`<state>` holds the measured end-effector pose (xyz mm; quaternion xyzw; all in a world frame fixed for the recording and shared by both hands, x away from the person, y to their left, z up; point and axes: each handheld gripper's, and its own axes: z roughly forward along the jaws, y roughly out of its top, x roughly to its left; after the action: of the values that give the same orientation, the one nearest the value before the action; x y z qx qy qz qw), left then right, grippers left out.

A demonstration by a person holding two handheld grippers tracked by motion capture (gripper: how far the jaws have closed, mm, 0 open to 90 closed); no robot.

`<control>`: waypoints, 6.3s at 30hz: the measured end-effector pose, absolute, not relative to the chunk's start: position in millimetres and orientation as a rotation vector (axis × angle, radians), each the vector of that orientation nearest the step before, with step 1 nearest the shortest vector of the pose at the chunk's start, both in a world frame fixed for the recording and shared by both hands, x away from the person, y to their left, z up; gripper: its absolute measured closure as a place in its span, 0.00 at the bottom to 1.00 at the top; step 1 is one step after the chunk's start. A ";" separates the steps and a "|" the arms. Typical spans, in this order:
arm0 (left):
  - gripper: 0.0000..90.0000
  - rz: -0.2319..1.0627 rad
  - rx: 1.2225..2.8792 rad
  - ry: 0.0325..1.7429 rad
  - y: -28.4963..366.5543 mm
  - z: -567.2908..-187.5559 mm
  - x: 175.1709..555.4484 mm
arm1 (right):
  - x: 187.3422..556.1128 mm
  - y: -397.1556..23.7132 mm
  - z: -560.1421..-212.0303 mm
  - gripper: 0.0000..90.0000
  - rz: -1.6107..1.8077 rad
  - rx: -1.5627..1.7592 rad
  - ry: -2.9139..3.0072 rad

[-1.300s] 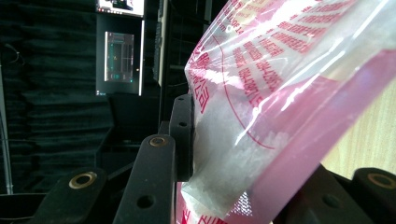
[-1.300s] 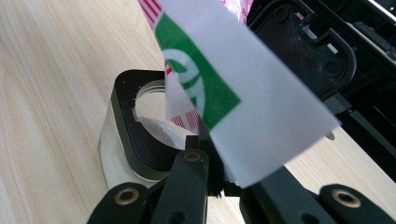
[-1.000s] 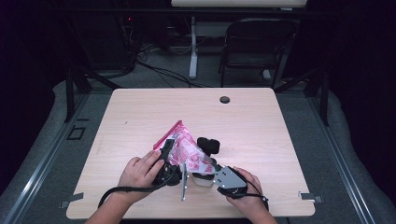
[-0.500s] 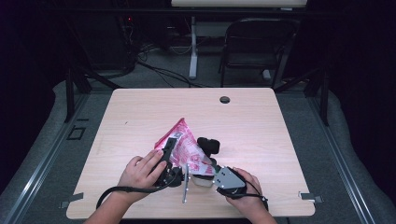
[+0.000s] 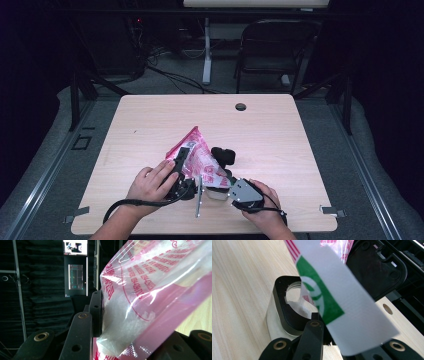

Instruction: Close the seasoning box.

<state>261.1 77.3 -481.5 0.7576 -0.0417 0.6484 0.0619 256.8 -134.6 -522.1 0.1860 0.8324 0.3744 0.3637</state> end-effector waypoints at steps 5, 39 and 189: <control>0.79 1.960 2.289 -0.128 77.1 -481.0 261.0 | 257.0 -134.5 -522.5 1.00 0.966 0.480 2.143; 0.80 1.955 2.291 -0.115 80.4 -476.5 260.9 | 255.9 -128.9 -523.1 1.00 0.973 0.464 2.154; 0.83 1.693 2.381 0.118 94.3 -497.1 263.2 | 252.6 -134.5 -516.5 0.99 0.986 0.484 2.093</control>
<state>263.2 94.3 -497.1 0.8096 0.0401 0.5755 0.1086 252.6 -134.5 -516.5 0.1894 0.8194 0.3860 0.3792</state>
